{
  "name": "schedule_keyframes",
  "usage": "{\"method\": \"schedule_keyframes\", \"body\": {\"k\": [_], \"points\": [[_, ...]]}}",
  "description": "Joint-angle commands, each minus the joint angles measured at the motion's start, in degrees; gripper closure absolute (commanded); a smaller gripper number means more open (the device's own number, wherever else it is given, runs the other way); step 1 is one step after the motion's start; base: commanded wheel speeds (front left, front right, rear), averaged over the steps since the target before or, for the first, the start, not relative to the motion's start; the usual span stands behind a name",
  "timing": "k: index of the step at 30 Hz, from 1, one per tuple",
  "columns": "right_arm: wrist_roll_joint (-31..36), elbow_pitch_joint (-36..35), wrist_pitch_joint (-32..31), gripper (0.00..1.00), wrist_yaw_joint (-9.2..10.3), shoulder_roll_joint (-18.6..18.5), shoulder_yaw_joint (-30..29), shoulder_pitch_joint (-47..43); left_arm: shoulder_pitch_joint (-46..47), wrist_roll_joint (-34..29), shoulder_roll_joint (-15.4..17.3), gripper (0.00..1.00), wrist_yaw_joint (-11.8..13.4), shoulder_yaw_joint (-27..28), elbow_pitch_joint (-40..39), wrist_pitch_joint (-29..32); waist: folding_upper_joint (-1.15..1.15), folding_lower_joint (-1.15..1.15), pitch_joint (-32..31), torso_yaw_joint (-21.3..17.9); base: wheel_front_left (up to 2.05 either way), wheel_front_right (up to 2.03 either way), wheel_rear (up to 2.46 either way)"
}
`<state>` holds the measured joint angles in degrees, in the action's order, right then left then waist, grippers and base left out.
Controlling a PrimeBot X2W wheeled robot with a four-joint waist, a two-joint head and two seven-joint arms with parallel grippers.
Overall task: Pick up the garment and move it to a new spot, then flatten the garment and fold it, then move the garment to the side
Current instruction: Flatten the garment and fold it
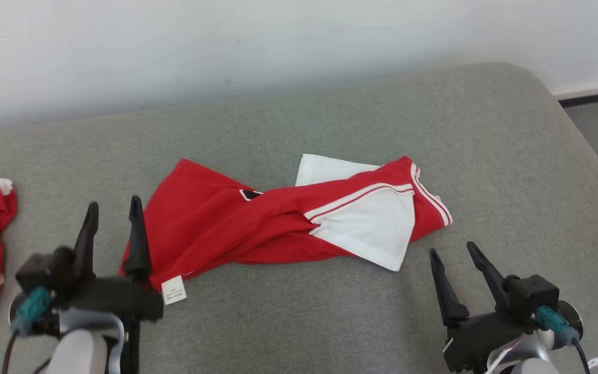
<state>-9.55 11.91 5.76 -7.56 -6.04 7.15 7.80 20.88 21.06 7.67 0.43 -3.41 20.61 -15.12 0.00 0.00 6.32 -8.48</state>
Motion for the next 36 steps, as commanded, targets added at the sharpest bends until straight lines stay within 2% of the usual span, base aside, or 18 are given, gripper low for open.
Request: {"method": "schedule_keyframes", "body": {"k": [1, 8, 15, 25, 34, 35, 36], "points": [[-0.2, 0.4, -0.3, 0.0, 0.15, -0.2, -0.2, 0.5, -1.5, -0.5, -0.2, 0.0, -0.2, 0.5, -1.0, 0.0, 0.0, 0.0, -1.7, 1.9, 0.0, 0.0, 0.0], [-1.9, 6.8, -5.7, 0.0, 0.15, 0.4, -2.6, 4.0, -12.9, -6.1, -2.6, 0.0, -1.6, 1.8, -11.1, 0.0, 0.0, 0.0, -2.6, 4.8, 0.0, 0.0, 0.0], [-0.9, 12.5, -10.0, 0.0, 0.14, 1.5, -6.6, 7.3, -20.1, -9.3, -3.5, 0.0, -1.5, 2.6, -14.5, 0.0, 0.0, 0.0, -1.8, 6.8, 0.0, 0.0, 0.0], [-1.9, 21.0, -12.8, 0.0, 0.14, 2.8, -9.1, 11.9, -22.1, -10.1, -4.1, 0.0, -1.8, 3.8, -16.5, 0.0, 0.0, 0.0, 0.3, 9.1, 0.0, 0.0, 0.0], [-6.3, 28.5, -13.8, 0.0, 0.14, 3.1, -7.4, 15.6, -21.6, -10.3, -4.4, 0.0, -2.1, 3.8, -16.3, 0.0, 0.0, 0.0, 1.1, 10.4, 0.0, 0.0, 0.0], [-7.1, 29.8, -13.6, 0.05, 0.14, 3.2, -6.6, 15.9, -21.6, -10.2, -4.5, 0.0, -2.1, 3.9, -16.3, 0.0, 0.0, 0.0, 1.2, 10.5, 0.0, 0.0, 0.0], [-7.4, 30.4, -13.5, 0.21, 0.14, 3.2, -6.3, 16.0, -21.6, -10.2, -4.5, 0.0, -2.2, 4.0, -16.4, 0.0, 0.0, 0.0, 1.2, 10.5, 0.0, 0.0, 0.0]]}}
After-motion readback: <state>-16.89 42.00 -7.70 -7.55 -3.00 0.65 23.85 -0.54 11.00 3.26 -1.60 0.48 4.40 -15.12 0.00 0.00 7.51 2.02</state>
